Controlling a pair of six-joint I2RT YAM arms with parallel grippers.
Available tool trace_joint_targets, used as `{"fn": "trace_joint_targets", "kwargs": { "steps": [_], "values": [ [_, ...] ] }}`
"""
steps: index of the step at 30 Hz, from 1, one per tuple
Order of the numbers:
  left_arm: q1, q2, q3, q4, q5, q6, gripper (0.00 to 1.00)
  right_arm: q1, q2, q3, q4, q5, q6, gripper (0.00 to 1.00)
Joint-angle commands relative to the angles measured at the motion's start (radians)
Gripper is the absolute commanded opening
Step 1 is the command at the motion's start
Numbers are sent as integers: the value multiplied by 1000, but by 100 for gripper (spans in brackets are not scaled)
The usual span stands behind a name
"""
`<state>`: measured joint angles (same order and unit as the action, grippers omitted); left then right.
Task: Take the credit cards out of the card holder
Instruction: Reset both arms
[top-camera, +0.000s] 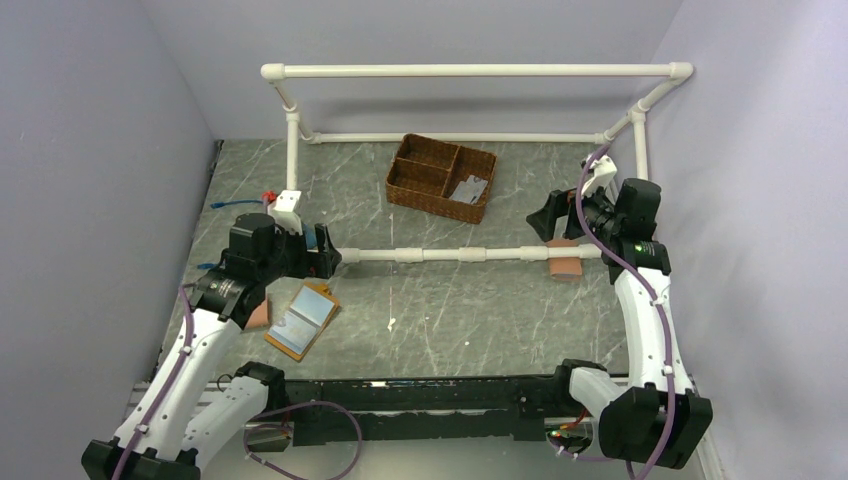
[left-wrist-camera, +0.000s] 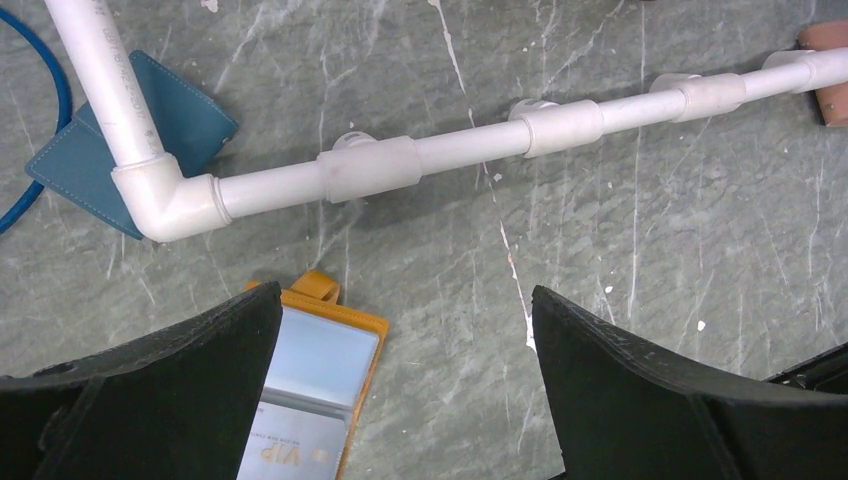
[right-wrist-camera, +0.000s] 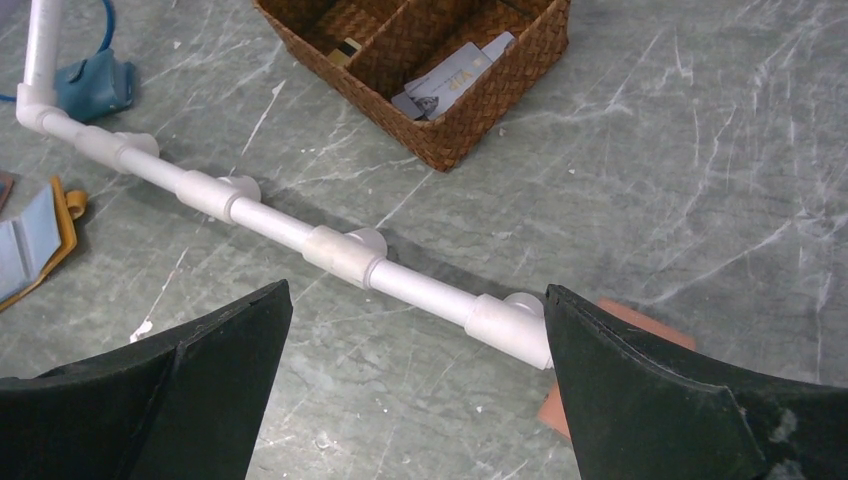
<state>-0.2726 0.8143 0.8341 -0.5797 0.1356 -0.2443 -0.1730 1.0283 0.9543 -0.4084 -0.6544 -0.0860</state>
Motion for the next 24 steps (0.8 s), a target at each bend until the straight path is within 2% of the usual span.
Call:
{"fn": "trace_joint_targets", "kwargs": {
  "steps": [1,24],
  "values": [
    [6,-9,0,37,20,29,100,-10,-20,-1,46,5,-10,100],
    [9,-4,-1,34,18,30,99,-33,-33,-17,69,-11,30,100]
  ]
}}
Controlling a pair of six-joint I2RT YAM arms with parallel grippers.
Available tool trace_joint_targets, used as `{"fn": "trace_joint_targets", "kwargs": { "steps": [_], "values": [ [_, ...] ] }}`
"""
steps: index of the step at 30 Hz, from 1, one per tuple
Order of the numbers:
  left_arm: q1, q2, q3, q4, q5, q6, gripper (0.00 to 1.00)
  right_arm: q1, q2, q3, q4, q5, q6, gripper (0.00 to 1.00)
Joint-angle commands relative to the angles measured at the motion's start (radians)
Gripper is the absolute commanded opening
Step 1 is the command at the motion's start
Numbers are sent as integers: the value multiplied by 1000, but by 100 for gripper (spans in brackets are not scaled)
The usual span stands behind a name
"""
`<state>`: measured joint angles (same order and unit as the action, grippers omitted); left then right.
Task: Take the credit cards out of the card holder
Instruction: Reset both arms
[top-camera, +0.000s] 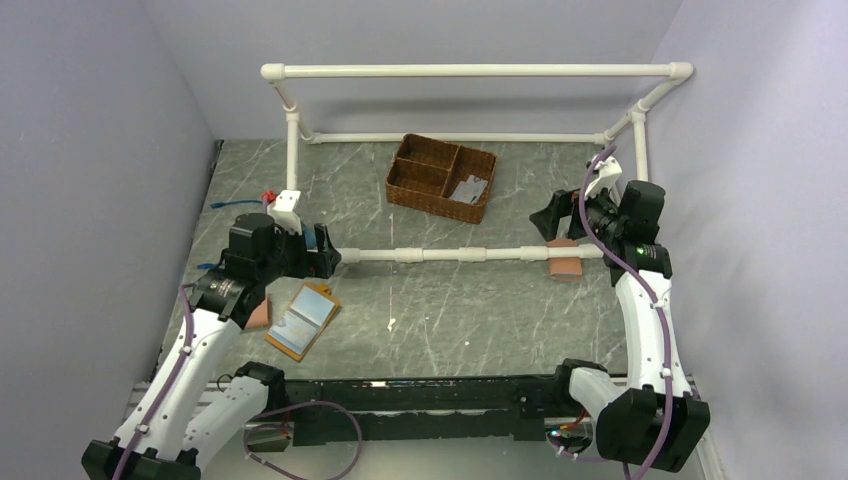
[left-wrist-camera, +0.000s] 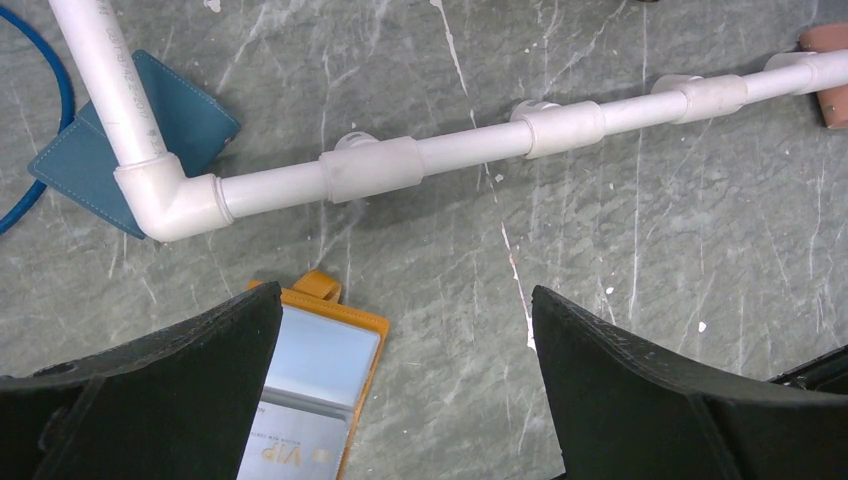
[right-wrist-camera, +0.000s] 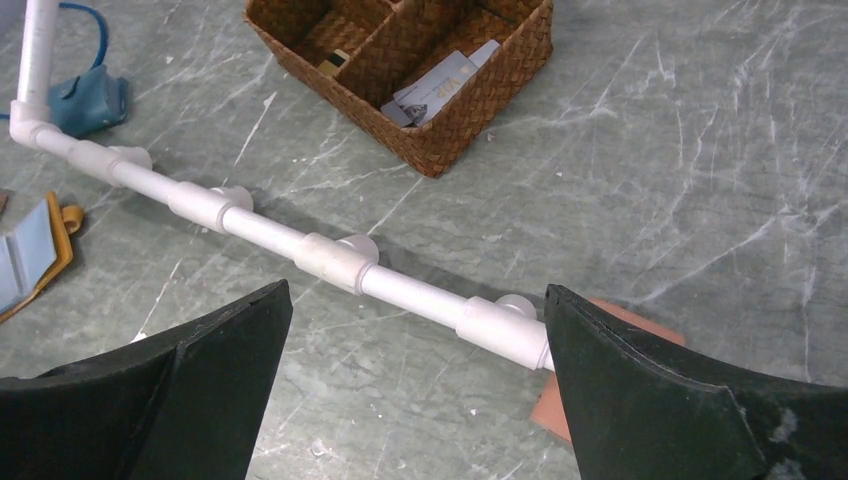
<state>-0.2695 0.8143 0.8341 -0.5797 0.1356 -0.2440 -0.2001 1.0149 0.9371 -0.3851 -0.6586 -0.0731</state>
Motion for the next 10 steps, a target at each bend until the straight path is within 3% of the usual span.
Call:
{"fn": "trace_joint_targets", "kwargs": {
  "steps": [1,10],
  "values": [
    [6,-4,-1,34,18,29,99,-5,-20,-1,47,-6,18,100],
    [6,-9,-1,34,18,30,100,-10,-20,-21,70,-15,42,100]
  ]
}}
